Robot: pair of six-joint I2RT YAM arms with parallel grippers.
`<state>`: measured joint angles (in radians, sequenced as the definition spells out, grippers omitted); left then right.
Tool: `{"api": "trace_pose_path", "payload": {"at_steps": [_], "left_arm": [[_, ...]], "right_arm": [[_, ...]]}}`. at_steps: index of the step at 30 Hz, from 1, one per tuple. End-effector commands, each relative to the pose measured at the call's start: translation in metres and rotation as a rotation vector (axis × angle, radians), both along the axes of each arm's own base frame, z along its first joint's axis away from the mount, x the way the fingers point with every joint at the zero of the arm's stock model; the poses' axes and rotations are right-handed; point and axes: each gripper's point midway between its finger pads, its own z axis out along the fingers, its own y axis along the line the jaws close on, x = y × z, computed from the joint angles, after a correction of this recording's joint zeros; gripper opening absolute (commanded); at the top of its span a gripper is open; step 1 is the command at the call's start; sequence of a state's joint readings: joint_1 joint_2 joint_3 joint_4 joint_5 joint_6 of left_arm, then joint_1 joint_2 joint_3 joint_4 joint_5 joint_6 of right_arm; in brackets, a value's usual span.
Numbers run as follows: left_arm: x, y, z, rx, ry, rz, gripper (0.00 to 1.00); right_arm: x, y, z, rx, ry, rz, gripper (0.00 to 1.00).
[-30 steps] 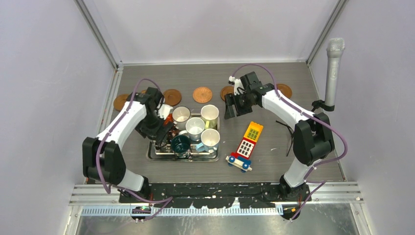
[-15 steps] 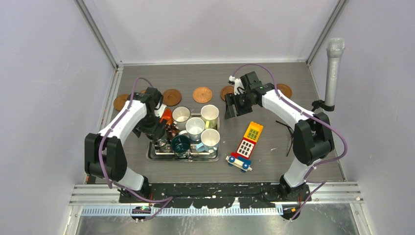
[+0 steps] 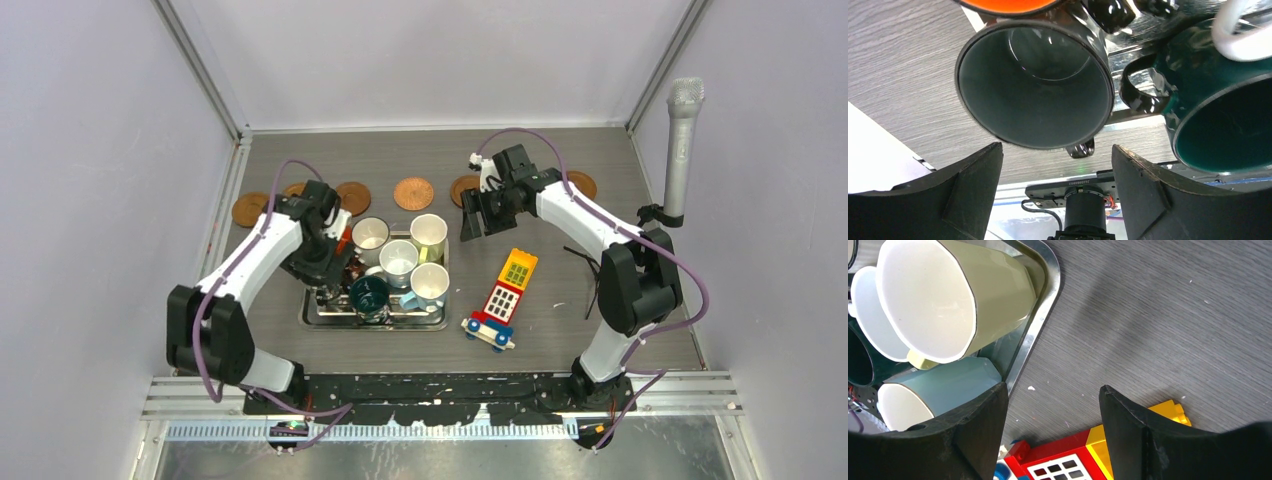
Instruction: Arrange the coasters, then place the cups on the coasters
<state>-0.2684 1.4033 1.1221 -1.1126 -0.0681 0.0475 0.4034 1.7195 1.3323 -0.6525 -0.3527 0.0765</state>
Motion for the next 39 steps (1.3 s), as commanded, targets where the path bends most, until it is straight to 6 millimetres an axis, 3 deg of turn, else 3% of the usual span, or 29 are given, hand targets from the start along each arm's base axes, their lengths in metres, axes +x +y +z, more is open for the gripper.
{"api": "trace_pose_path", "payload": {"at_steps": [1,6,13,22,26,31,39], "left_arm": [[0.006,0.009,-0.016,0.087,0.052,0.039,0.82],[0.009,0.019,-0.020,0.159,0.078,0.049,0.84],[0.024,0.037,-0.007,0.245,-0.037,-0.033,0.88],[0.044,0.027,0.006,0.112,-0.276,-0.144,0.84],[0.030,0.014,0.005,0.032,-0.261,-0.213,0.85],[0.011,0.018,-0.007,0.037,-0.173,-0.199,0.89],[-0.001,0.020,-0.014,0.032,-0.161,-0.198,0.99]], "right_arm": [[0.013,0.004,0.019,0.022,-0.065,0.009,0.71],[0.012,0.003,0.020,0.021,-0.067,0.006,0.71],[0.011,0.005,0.021,0.033,-0.058,0.003,0.71],[0.009,0.003,0.022,0.030,-0.068,0.006,0.71],[0.010,0.003,0.022,0.030,-0.069,0.008,0.71],[0.010,0.004,0.022,0.031,-0.067,0.010,0.71],[0.008,0.004,0.021,0.033,-0.061,0.015,0.71]]}}
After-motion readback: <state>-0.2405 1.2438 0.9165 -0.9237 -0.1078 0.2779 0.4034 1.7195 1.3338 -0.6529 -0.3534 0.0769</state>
